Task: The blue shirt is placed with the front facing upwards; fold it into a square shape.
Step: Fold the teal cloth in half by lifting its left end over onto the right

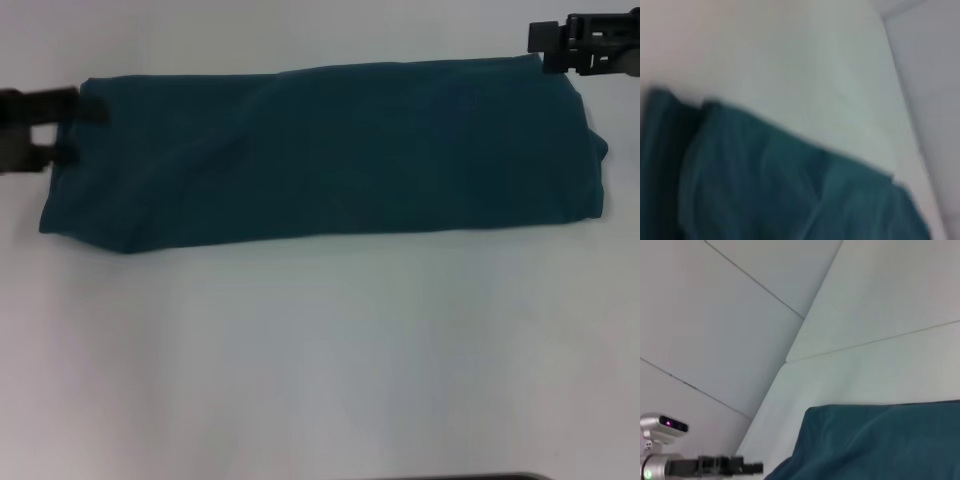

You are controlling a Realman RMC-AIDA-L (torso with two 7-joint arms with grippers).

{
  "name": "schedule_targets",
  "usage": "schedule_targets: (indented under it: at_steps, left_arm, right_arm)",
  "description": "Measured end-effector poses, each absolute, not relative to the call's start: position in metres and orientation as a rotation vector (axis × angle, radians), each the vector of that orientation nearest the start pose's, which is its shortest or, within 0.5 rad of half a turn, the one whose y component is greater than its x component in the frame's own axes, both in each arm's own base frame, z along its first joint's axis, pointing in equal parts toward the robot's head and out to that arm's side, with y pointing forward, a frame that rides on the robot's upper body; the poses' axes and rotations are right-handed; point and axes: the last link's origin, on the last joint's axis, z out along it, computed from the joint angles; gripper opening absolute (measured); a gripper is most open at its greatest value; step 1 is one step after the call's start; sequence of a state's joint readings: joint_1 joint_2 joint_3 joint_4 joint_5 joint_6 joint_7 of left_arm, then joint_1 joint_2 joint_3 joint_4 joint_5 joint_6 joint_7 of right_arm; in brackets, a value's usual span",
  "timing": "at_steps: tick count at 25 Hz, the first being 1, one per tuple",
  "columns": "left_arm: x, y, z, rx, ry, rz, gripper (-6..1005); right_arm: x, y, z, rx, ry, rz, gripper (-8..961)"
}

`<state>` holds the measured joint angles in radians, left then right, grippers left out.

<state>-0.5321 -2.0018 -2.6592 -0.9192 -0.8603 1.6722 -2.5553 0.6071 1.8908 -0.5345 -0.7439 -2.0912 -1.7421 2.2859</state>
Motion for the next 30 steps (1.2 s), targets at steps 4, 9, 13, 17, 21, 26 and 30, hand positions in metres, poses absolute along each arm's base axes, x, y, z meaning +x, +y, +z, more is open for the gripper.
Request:
schedule_targets:
  at_steps: [4,9,13,17,21,26,30]
  left_arm:
    - [-0.299,0.337,0.063,-2.080,-2.018,-0.442,909]
    - [-0.317,0.334,0.055,-1.980,-2.061,-0.342,910]
    - [-0.325,0.335,0.052,-1.931,-2.064,-0.308,908]
    - [-0.326,0.335,0.053,-1.927,-2.061,-0.296,907]
    - [-0.318,0.337,0.062,-1.958,-2.044,-0.361,907]
    - [-0.304,0.347,0.072,-1.974,-2.008,-0.481,908]
    - [-0.303,0.356,0.056,-1.930,-2.031,-0.421,908]
  right_arm:
    - [0.267,0.359,0.098,-2.403,1.638,0.733,921]
    - [0.274,0.358,0.098,-2.369,1.649,0.717,920]
    - [0.276,0.356,0.096,-2.358,1.658,0.717,920]
    - [0.277,0.356,0.096,-2.355,1.660,0.717,919]
    - [0.277,0.356,0.097,-2.353,1.661,0.715,919]
    - [0.277,0.356,0.098,-2.351,1.660,0.715,918]
    - [0.277,0.356,0.097,-2.348,1.663,0.717,918]
